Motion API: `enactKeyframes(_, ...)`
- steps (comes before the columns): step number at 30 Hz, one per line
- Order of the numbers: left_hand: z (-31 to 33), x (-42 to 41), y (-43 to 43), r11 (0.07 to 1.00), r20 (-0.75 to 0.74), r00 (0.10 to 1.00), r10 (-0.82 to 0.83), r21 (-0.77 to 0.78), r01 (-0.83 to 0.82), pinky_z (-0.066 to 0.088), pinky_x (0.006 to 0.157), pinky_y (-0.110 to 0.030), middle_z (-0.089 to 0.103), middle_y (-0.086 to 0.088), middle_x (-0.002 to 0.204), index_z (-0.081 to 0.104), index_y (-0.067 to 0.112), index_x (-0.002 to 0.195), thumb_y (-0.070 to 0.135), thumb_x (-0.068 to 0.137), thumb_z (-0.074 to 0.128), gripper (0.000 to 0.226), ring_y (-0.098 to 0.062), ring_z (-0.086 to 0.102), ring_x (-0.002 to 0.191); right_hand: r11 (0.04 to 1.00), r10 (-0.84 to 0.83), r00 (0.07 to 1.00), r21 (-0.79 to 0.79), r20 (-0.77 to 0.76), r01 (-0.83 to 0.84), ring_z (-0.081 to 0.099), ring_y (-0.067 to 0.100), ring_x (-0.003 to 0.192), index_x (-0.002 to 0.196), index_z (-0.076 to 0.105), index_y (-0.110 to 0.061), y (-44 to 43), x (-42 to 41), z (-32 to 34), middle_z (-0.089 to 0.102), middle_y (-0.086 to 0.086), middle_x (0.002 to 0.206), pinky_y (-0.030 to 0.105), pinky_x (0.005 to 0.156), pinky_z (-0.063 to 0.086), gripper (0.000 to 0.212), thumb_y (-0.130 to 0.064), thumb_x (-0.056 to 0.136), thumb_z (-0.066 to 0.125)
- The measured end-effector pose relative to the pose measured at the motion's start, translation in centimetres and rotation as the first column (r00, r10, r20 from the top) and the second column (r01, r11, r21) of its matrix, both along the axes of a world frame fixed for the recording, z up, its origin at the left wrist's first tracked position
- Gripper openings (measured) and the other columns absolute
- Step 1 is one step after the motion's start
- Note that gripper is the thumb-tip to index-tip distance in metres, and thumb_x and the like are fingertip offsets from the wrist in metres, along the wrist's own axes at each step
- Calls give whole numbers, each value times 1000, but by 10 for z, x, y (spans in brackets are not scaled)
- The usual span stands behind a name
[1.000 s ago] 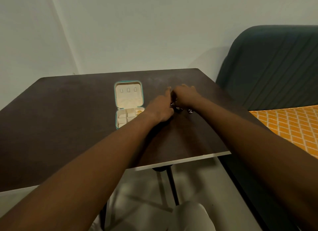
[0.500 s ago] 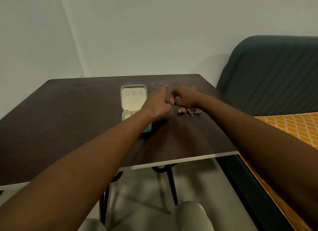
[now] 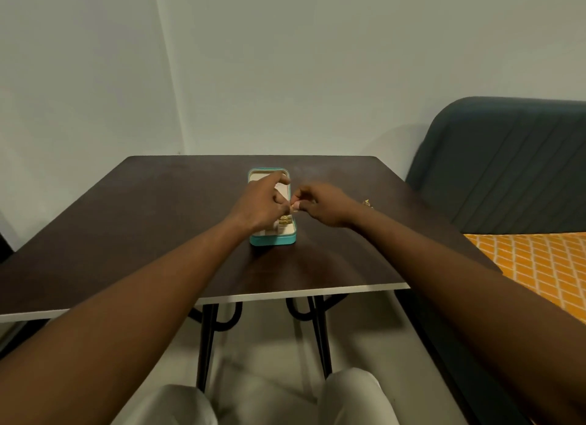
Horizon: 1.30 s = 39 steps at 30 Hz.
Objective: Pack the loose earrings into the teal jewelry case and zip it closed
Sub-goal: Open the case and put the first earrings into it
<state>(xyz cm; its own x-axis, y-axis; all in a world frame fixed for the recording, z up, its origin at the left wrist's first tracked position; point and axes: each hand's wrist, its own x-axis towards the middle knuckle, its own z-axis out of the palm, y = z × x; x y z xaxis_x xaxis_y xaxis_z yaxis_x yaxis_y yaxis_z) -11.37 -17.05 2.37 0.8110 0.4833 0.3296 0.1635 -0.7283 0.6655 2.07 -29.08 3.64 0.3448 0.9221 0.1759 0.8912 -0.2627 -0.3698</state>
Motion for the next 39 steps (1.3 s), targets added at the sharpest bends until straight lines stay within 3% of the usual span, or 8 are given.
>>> enactKeyframes(4, -6, -15, 4, 1000, -36, 999, 3, 7, -2, 59, 79, -33, 78, 3, 86, 55, 18, 134, 11, 82, 76, 57, -8, 73, 80, 999, -10, 993, -44, 116, 15, 56, 18, 105, 105, 64, -25, 7, -16, -5, 67, -4, 113, 48, 94, 37, 14, -28, 100, 52)
enactKeyframes(7, -12, -20, 5, 1000, -66, 998, 9, 12, -8, 56, 77, -25, 78, 2, 91, 52, 19, 137, 11, 85, 74, 57, -8, 72, 82, 996, -10, 976, -87, 216, 29, 52, 24, 115, 110, 64, -24, 10, -24, -9, 66, 0, 118, 48, 95, 36, 17, -28, 100, 50)
enactKeyframes(11, -18, -20, 5, 1000, -106, 994, 18, -7, -19, 59, 85, -35, 77, 2, 93, 49, 19, 140, 11, 86, 74, 60, -11, 72, 85, 989, 10, 955, -145, 296, 35, 45, 24, 120, 113, 62, -23, 13, -28, -12, 64, 1, 120, 47, 94, 34, 19, -26, 101, 49)
enactKeyframes(17, -26, -17, 8, 1000, -106, 994, 30, 4, -30, 58, 89, -39, 77, 2, 88, 50, 16, 139, 6, 84, 72, 60, -13, 71, 85, 988, 21, 942, -153, 334, 32, 44, 23, 119, 117, 63, -24, 13, -26, -17, 64, -1, 119, 47, 95, 34, 22, -29, 101, 50)
enactKeyframes(26, -30, -13, 8, 997, -107, 991, 78, 2, -78, 57, 91, -40, 75, -5, 100, 50, 15, 139, 6, 84, 72, 60, -17, 69, 90, 992, -35, 984, -111, 175, 55, 42, 23, 120, 114, 74, -31, 16, -22, -25, 66, -6, 123, 43, 88, 30, 22, -31, 96, 62)
enactKeyframes(32, -30, -12, 7, 996, -112, 990, 90, 17, -88, 57, 90, -41, 74, -3, 100, 51, 15, 138, 5, 82, 71, 61, -17, 67, 90, 993, -116, 986, -14, 118, 119, 52, 22, 118, 101, 79, -29, 18, -26, -26, 73, -5, 113, 44, 96, 37, 16, -24, 89, 71)
enactKeyframes(35, -30, -12, 7, 995, -115, 988, 102, 28, -99, 57, 91, -39, 71, -9, 116, 50, 17, 139, 7, 85, 70, 58, -22, 66, 98, 992, -122, 987, -13, 109, 124, 55, 21, 116, 101, 80, -28, 18, -26, -26, 74, -4, 114, 44, 95, 41, 15, -24, 88, 72)
enactKeyframes(39, -28, -12, 6, 995, -119, 988, 102, -5, -103, 58, 88, -35, 72, -7, 112, 49, 17, 140, 8, 85, 71, 60, -21, 68, 98, 993, -112, 994, 38, -15, 113, 62, 12, 99, 105, 80, -21, 14, -19, -29, 75, 0, 115, 38, 81, 54, 18, -21, 90, 70)
